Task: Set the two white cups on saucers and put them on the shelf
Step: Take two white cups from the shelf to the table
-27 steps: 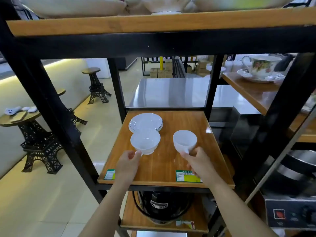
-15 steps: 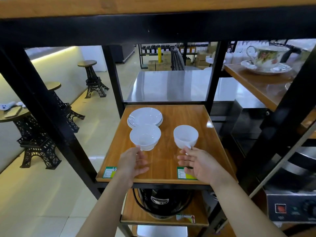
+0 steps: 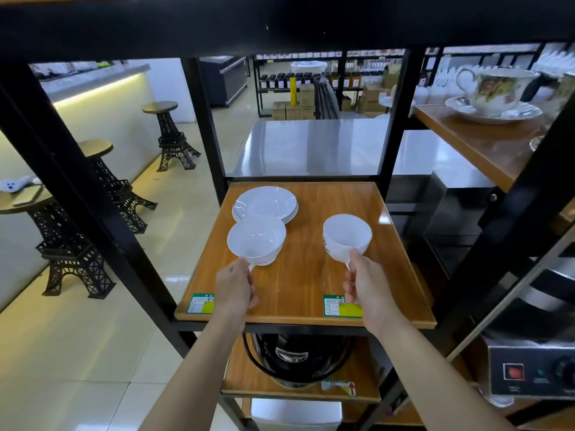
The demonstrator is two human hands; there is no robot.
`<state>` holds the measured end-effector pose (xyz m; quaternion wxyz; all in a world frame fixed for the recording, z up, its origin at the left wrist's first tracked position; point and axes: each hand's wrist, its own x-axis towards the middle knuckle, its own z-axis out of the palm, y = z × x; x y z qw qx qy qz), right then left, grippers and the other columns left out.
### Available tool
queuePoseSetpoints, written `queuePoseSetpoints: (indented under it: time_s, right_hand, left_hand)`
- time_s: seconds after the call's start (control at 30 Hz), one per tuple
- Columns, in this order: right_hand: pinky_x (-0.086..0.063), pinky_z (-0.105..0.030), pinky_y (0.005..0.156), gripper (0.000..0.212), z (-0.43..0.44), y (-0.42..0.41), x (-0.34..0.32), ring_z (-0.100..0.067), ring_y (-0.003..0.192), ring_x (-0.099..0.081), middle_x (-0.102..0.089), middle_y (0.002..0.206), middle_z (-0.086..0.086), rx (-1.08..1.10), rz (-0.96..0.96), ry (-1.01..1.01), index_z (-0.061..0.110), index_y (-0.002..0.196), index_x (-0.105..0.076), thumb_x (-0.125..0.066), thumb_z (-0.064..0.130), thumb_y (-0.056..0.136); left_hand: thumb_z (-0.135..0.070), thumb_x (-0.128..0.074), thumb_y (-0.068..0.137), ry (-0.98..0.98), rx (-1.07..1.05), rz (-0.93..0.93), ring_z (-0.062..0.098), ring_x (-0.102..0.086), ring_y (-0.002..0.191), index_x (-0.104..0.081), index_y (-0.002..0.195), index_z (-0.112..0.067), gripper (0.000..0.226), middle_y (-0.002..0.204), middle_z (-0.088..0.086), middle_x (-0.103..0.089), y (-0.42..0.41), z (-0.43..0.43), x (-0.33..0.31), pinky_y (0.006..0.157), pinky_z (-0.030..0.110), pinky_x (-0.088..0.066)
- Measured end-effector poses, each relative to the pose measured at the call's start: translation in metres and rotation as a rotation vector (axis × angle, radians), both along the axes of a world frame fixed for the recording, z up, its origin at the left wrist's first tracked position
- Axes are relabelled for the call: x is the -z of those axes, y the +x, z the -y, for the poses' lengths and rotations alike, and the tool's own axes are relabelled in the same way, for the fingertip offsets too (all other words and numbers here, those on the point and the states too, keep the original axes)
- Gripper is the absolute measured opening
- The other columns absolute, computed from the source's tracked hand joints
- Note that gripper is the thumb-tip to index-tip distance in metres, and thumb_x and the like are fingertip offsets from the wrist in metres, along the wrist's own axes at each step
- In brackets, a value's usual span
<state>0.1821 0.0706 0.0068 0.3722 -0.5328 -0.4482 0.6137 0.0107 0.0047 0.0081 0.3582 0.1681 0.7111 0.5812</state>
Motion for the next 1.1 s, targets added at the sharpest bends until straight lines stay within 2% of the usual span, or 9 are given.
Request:
queuePoseSetpoints:
  time_s: [0.2, 0.4, 0.53, 0.7, 0.83, 1.0, 1.1]
  right_hand:
    - [-0.03, -0.022, 0.049, 0.031, 0.027, 0.007, -0.013, -0.01, 0.054, -0.033, -0.036, 0.064, -0.001, -0.007, 0.082, 0.102, 0.023, 0.072, -0.05, -0.041, 0.038, 0.097]
    - [-0.027, -0.022, 0.049, 0.027, 0.086, 0.024, -0.03, -0.01, 0.053, -0.034, -0.038, 0.063, 0.002, 0.011, 0.044, 0.12, 0.023, 0.077, -0.049, -0.041, 0.038, 0.098]
    - [-0.022, -0.024, 0.046, 0.031, 0.14, 0.042, -0.034, -0.01, 0.05, -0.029, -0.033, 0.064, 0.0, 0.093, 0.025, 0.124, 0.019, 0.069, -0.044, -0.044, 0.033, 0.096]
    - [-0.023, -0.023, 0.045, 0.025, 0.211, 0.074, -0.021, -0.011, 0.05, -0.032, -0.037, 0.064, 0.0, 0.242, -0.032, 0.045, 0.022, 0.075, -0.05, -0.044, 0.031, 0.097]
    - [-0.025, -0.024, 0.046, 0.029, 0.263, 0.11, -0.012, -0.012, 0.051, -0.031, -0.037, 0.062, -0.001, 0.361, 0.006, 0.012, 0.019, 0.071, -0.046, -0.043, 0.031, 0.097]
    - [-0.024, -0.022, 0.041, 0.036, 0.324, 0.179, -0.01, -0.013, 0.047, -0.03, -0.035, 0.059, -0.002, 0.585, 0.062, 0.02, 0.017, 0.063, -0.04, -0.044, 0.03, 0.097]
    - [-0.021, -0.026, 0.042, 0.037, 0.362, 0.228, -0.01, -0.012, 0.042, -0.028, -0.033, 0.056, -0.002, 0.741, 0.093, 0.049, 0.016, 0.061, -0.037, -0.044, 0.026, 0.096]
  left_hand:
    - [-0.018, -0.034, 0.095, 0.109, -0.057, 0.03, 0.016, -0.03, 0.049, -0.041, 0.067, -0.012, 0.03, 0.059, 0.005, -0.036, 0.012, 0.027, -0.011, 0.045, 0.028, -0.027]
    - [-0.019, -0.036, 0.097, 0.201, -0.136, 0.136, 0.014, -0.033, 0.05, -0.041, 0.068, -0.013, 0.03, 0.061, 0.004, -0.036, 0.021, 0.063, -0.023, 0.048, 0.028, -0.032]
    - [-0.016, -0.036, 0.095, 0.208, -0.09, 0.118, 0.013, -0.029, 0.047, -0.041, 0.067, -0.014, 0.029, 0.06, 0.002, -0.034, 0.023, 0.101, -0.023, 0.041, 0.024, -0.03]
    - [-0.012, -0.036, 0.092, 0.184, 0.034, 0.087, 0.013, -0.033, 0.035, -0.041, 0.061, -0.012, 0.032, 0.036, -0.005, -0.036, 0.038, 0.162, -0.021, 0.047, 0.03, -0.028]
    - [-0.01, -0.035, 0.09, 0.12, 0.162, 0.028, 0.017, -0.029, 0.046, -0.037, 0.061, -0.013, 0.03, 0.056, 0.006, -0.031, 0.072, 0.199, -0.019, 0.045, 0.028, -0.029]
    - [-0.011, -0.034, 0.093, 0.087, 0.392, 0.073, 0.016, -0.028, 0.051, -0.041, 0.066, -0.012, 0.028, 0.06, 0.005, -0.03, 0.14, 0.22, -0.019, 0.051, 0.031, -0.029]
    - [-0.013, -0.036, 0.093, 0.061, 0.507, 0.097, 0.017, -0.03, 0.05, -0.042, 0.066, -0.012, 0.028, 0.06, 0.005, -0.033, 0.193, 0.234, -0.02, 0.051, 0.03, -0.032]
